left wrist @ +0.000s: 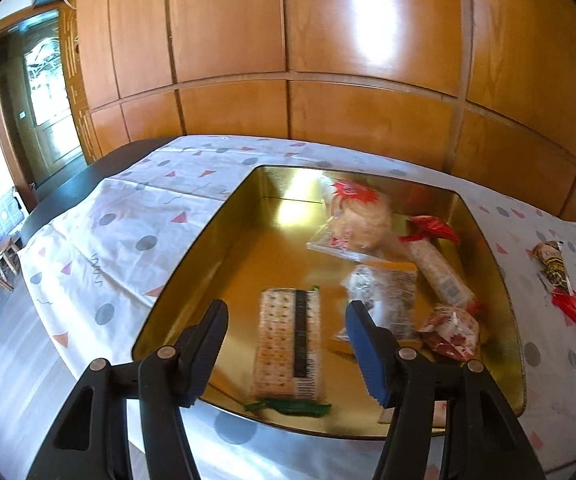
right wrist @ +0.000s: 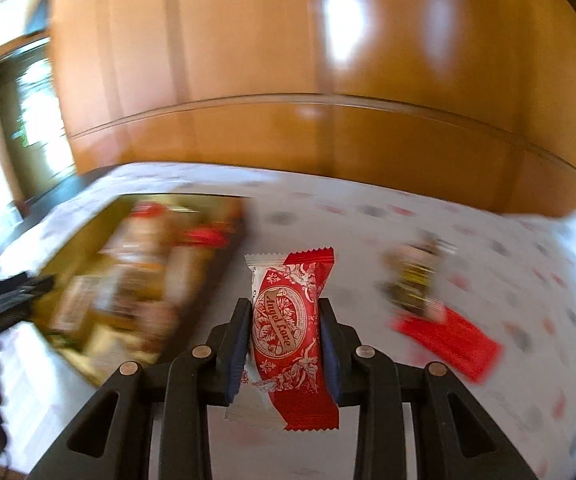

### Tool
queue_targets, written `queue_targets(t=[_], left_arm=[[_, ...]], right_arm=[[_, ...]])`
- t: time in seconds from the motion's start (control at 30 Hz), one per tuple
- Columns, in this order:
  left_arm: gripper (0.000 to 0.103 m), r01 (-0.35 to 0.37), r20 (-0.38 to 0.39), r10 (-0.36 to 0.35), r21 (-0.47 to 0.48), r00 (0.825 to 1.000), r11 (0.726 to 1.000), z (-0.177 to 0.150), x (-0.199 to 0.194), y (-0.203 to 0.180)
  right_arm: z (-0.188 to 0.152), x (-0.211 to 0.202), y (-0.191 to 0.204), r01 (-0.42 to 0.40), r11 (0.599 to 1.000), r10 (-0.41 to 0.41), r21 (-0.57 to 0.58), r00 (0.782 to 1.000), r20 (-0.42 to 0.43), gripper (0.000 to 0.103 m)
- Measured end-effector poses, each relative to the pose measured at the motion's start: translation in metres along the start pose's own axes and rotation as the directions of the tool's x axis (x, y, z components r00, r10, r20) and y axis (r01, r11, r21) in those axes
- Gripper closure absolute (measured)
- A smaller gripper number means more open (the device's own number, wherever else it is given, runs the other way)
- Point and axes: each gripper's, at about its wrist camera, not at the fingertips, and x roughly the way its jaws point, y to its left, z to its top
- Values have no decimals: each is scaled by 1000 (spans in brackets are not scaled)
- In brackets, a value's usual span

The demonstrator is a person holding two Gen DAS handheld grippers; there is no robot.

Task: Organize snacks
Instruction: 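Carry the red-and-white pack over the gold tin and open the right gripper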

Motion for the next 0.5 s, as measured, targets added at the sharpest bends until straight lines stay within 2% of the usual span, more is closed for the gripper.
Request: queue_targets(t=[0.1, 0.2, 0.3, 0.4, 0.5], left_arm=[[41, -7, -3, 7, -19, 1000, 1000, -1, 2, 8], [41, -15, -4, 15, -41, 1000, 999, -2, 3, 16], [41, -21, -3, 21, -56, 1000, 998, -2, 3, 21], [41, -20, -10, 19, -65, 1000, 998, -3, 5, 24], [41, -20, -12, 19, -64, 1000, 998, -3, 5, 25]], right_arm=[[14, 14, 40, -132, 990, 131, -51, 991, -30, 70], [19, 32, 76, -205, 973, 198, -102, 977, -76, 68], [15, 55, 103, -249, 960, 231, -126, 963, -140, 65], [6, 75, 113, -254, 958, 225, -129, 953, -205, 65], [1, 76, 114, -249, 959, 218, -131, 952, -214, 65]])
